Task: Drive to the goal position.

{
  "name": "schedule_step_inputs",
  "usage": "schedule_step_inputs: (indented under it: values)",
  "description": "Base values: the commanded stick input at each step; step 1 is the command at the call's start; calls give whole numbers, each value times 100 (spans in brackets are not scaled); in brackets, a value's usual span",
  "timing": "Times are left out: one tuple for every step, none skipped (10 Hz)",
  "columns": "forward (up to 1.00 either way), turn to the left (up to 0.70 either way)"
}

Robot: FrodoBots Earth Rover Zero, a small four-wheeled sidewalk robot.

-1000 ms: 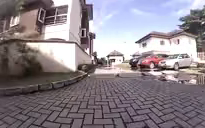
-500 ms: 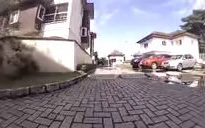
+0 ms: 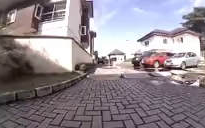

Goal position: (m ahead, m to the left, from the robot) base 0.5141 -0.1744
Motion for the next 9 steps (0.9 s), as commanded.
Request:
schedule_step_inputs:
  values:
    - [69,3]
    - [69,3]
    - [69,3]
    - [69,3]
    - [69,3]
    - [69,3]
    - [69,3]
    - [69,3]
    - [69,3]
